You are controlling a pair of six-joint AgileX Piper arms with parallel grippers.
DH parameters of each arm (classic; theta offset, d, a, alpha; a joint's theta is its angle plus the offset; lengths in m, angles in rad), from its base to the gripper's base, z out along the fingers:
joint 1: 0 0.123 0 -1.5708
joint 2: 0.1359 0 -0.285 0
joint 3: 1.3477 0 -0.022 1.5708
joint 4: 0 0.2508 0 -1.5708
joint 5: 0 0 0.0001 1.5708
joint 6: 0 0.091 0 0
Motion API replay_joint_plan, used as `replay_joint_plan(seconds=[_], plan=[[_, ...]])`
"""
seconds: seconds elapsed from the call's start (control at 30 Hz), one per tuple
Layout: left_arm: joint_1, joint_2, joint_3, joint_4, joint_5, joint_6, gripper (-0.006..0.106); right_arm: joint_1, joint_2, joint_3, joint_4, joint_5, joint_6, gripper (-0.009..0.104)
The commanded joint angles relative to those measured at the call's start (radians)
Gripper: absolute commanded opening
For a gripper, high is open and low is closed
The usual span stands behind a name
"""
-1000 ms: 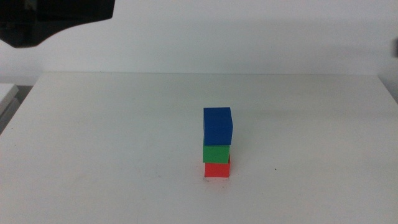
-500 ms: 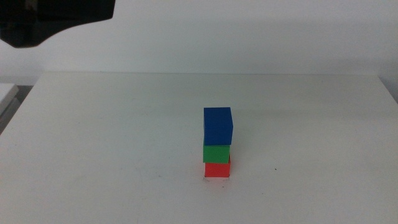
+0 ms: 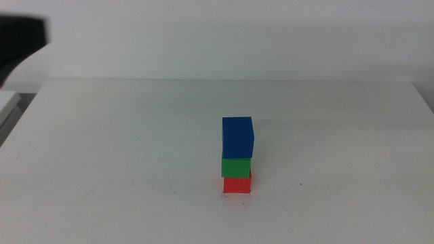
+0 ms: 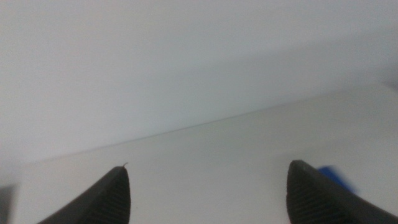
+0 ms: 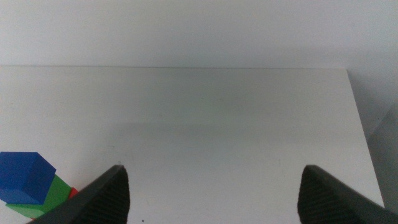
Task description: Stack red cubes first, then green, then blue cubes in a specific spot.
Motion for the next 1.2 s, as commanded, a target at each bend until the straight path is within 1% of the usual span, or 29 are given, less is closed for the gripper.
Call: replay_joint_plan(seconds=[0.0, 0.17, 0.27, 0.33, 0.4, 0.53, 0.67, 0.8, 0.93, 1.17], plan=[[0.082, -0.049, 0.078, -0.016, -0.055, -0.002, 0.082, -0.009, -0.004, 0.006, -0.001, -0.011, -0.012, 0.093], [0.235, -0.137, 0.203, -0.014, -0.062, -0.002, 0.082, -0.009, -0.007, 0.006, 0.001, -0.011, -0.012, 0.093], [0.287, -0.183, 0.266, -0.025, -0.062, -0.002, 0.082, -0.009, -0.056, 0.060, -0.079, -0.065, -0.012, 0.093], [0.305, -0.223, 0.301, -0.025, -0.056, -0.002, 0.082, -0.009, -0.109, 0.151, -0.145, -0.152, -0.003, 0.093], [0.316, -0.248, 0.320, -0.025, -0.045, -0.002, 0.082, -0.009, -0.161, 0.268, -0.186, -0.245, -0.003, 0.093], [0.317, -0.264, 0.332, -0.028, -0.061, -0.002, 0.082, -0.009, -0.332, 0.505, -0.181, -0.397, -0.003, 0.093], [0.317, -0.338, 0.414, -0.103, -0.222, -0.002, 0.082, -0.011, -0.542, 0.720, -0.140, -0.475, -0.002, 0.093], [0.317, -0.433, 0.574, -0.108, -0.396, -0.002, 0.082, -0.013, -0.741, 0.873, -0.161, -0.479, -0.002, 0.093], [0.317, -0.535, 0.724, -0.110, -0.419, -0.002, 0.082, -0.013, -0.867, 0.974, -0.162, -0.481, -0.002, 0.093], [0.317, -0.727, 0.954, -0.118, -0.473, -0.002, 0.082, -0.030, -0.888, 1.081, -0.170, -0.490, -0.002, 0.093]])
